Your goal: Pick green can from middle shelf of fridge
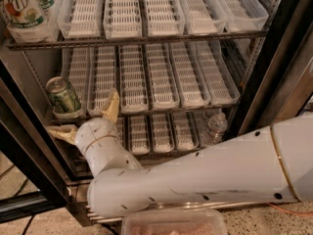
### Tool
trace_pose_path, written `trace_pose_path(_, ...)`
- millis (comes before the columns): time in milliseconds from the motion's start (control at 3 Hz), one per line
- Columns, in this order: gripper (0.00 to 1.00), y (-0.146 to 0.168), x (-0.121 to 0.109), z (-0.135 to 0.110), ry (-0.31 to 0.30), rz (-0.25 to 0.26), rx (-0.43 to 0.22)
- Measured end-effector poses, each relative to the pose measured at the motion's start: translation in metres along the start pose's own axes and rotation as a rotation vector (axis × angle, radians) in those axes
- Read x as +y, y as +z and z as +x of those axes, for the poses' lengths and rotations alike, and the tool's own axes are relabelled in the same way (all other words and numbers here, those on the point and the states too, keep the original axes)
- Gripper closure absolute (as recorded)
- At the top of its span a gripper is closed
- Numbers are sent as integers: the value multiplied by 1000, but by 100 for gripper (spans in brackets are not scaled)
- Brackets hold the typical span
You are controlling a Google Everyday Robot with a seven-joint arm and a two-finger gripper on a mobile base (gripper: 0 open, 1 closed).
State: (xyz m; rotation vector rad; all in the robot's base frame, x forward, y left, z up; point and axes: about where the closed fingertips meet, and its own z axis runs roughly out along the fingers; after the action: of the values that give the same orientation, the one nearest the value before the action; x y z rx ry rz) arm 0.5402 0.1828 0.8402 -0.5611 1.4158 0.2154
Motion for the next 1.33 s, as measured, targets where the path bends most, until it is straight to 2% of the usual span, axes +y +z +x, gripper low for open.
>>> trace_pose_path(667,0,21,24,-6,37,-15,-35)
trace_pose_path(1333,0,35,23,-11,48,33,-57)
